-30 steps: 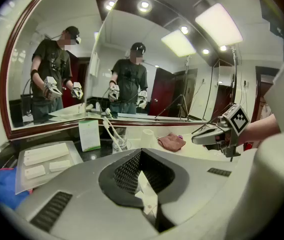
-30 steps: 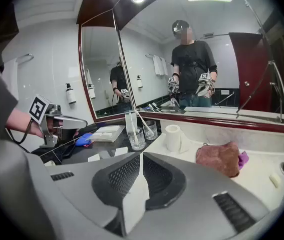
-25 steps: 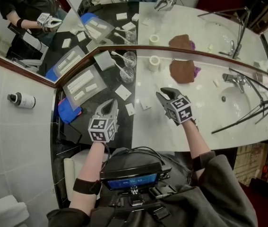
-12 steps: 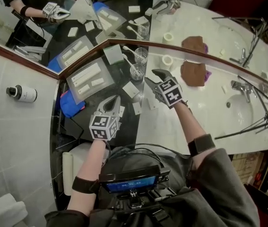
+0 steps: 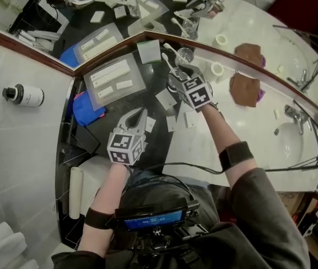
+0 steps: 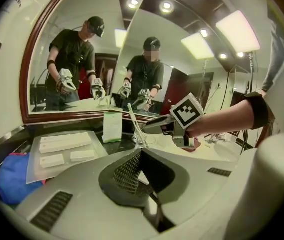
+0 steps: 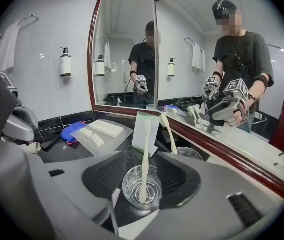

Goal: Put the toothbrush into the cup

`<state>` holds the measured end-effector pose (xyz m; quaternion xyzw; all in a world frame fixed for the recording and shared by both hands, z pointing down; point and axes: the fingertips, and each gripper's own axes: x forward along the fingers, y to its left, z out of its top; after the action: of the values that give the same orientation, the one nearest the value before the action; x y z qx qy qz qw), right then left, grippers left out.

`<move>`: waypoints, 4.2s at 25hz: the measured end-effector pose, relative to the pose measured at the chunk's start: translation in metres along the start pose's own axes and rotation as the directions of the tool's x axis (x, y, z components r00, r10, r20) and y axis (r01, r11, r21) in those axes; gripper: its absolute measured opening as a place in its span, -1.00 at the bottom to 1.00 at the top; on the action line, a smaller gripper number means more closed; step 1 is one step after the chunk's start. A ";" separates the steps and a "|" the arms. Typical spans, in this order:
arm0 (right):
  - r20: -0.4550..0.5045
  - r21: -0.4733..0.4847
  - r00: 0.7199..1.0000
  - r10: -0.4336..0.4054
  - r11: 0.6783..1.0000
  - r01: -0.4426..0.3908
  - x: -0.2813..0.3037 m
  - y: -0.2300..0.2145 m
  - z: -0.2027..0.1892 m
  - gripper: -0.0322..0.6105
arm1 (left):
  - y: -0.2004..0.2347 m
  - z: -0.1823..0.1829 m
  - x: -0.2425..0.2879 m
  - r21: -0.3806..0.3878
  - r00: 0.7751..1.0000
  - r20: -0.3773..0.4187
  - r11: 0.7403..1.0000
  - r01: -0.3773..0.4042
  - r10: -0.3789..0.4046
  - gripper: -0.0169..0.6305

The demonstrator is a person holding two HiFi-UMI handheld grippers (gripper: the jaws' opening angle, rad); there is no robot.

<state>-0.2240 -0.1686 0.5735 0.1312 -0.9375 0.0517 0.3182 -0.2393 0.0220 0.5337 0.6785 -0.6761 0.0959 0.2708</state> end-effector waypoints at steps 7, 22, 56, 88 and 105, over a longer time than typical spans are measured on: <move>-0.034 -0.023 0.999 0.001 1.000 -0.002 0.030 -0.004 -0.004 -0.37 | 0.023 -0.014 -0.003 -0.046 0.999 -0.017 0.998 -0.041 0.040 -0.94; -0.075 -0.003 0.996 -0.040 0.999 0.040 0.041 -0.010 -0.013 -0.69 | 0.038 -0.021 0.002 -0.078 0.998 -0.027 0.995 -0.055 0.053 -0.94; 0.082 0.230 0.958 -0.276 0.940 0.251 -0.174 -0.006 0.003 -0.70 | -0.030 0.011 -0.010 0.017 0.997 0.055 0.998 0.058 -0.059 -0.94; -0.416 0.677 0.898 -0.140 0.612 0.409 -0.192 0.015 -0.296 -0.69 | -0.059 -0.026 -0.010 0.070 0.994 -0.063 0.993 0.091 -0.086 -0.94; -0.416 0.663 0.890 -0.186 0.608 0.437 -0.191 0.003 -0.308 -0.48 | -0.059 -0.027 -0.007 0.068 0.995 -0.067 0.994 0.080 -0.075 -0.94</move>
<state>0.1003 -0.0690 0.7010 0.4024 -0.7348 0.3908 0.3815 -0.1764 0.0382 0.5389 0.7099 -0.6364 0.1309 0.2717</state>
